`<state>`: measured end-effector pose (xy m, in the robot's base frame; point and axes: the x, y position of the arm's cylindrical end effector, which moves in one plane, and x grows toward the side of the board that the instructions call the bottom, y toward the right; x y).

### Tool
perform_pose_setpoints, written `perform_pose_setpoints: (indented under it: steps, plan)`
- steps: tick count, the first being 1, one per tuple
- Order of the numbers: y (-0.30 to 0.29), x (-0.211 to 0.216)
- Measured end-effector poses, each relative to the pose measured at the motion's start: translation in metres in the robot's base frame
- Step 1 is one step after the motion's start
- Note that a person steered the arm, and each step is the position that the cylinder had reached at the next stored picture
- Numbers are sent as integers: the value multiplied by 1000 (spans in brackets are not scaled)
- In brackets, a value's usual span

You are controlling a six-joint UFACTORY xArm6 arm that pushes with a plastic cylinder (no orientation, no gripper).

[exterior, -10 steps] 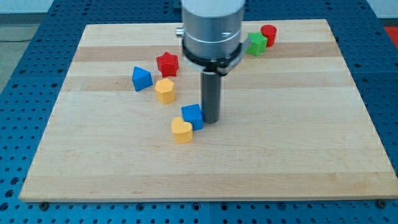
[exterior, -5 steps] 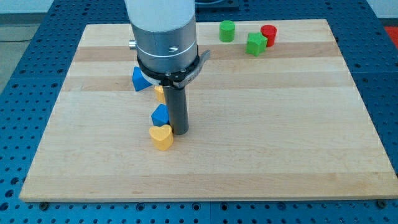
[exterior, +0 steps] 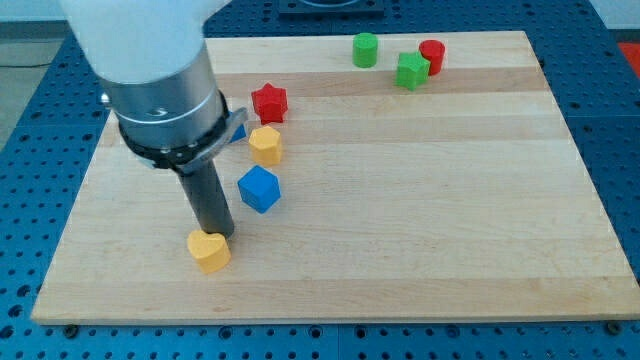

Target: Push blue cube below to the yellow hexagon

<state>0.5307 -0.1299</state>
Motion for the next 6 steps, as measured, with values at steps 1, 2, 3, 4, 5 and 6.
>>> perform_pose_setpoints:
  steps: [1, 2, 3, 4, 5, 6]
  plan:
    - [1, -21]
    - [13, -39]
    - [17, -40]
    - [19, -39]
    - [29, -21]
    - [47, -12]
